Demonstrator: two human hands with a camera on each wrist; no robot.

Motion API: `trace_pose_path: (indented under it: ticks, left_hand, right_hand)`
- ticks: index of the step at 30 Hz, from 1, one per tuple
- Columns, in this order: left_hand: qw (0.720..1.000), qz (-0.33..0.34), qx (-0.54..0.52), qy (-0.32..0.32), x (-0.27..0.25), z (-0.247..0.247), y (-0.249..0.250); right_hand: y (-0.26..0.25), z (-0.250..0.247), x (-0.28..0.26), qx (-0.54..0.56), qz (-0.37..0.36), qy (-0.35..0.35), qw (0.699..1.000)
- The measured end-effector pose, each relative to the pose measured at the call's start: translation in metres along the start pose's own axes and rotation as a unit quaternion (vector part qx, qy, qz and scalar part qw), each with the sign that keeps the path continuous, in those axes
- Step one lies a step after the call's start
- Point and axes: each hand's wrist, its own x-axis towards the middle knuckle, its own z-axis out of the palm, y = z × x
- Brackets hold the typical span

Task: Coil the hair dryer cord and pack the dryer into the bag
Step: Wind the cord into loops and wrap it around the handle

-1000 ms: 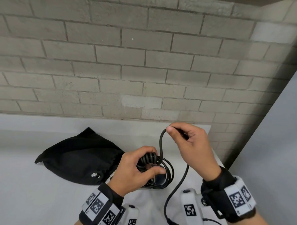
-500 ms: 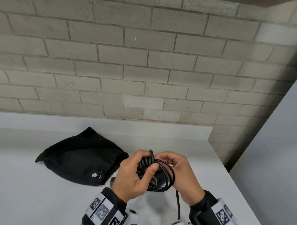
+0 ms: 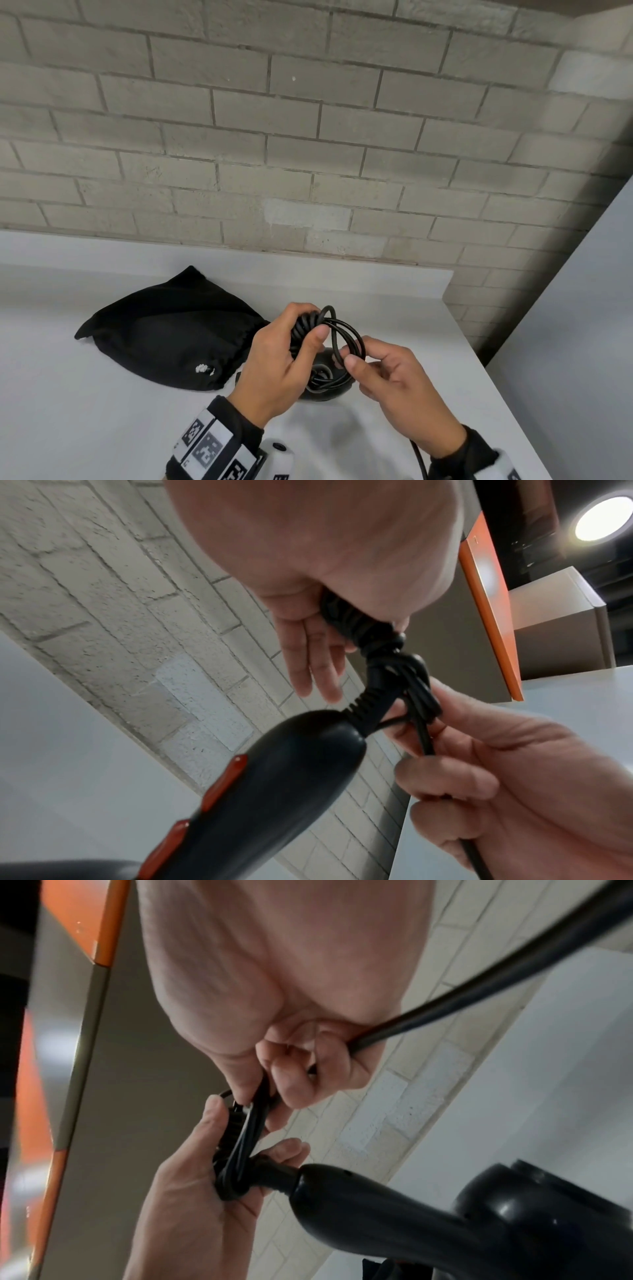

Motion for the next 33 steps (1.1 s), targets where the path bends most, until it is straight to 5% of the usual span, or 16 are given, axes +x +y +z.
trace_pose_path:
  ticks: [5,10,15,22,27,30,33]
  left_hand:
    - [0.998,-0.026,-0.029,-0.058,-0.002,-0.004,0.005]
    - [0.987,-0.062,-0.095,-0.113,0.001,-0.009,0.012]
    - [0.992,-0.058,-0.095,-0.061,-0.005,-0.004,0.015]
    - [0.991,-0.067,-0.111,0.022,-0.007,0.0,0.012]
    - [0.986,-0.09,-0.129,0.057,-0.008,-0.001,0.01]
    - [0.982,-0.107,-0.135,0.072,-0.008,0.0,0.01]
    - [0.978,-0.123,-0.154,0.071,-0.009,0.003,0.01]
  right_hand:
    - [-0.009,-0.004,-0.001,-0.126,0.003,-0.058,0.99]
    - [-0.003,-0.006,-0.001,-0.27,-0.028,-0.04,0.962]
    - [-0.005,0.003,-0.004,-0.229,-0.036,-0.042,0.972]
    - [-0.002,0.018,-0.014,-0.037,-0.019,0.018,0.999]
    - [0.011,0.021,-0.023,-0.088,-0.015,0.081,0.993]
    - [0.013,0.033,-0.027,-0.215,-0.081,0.193,0.954]
    - [0.014,0.044,-0.028,-0.353,-0.221,0.256,0.872]
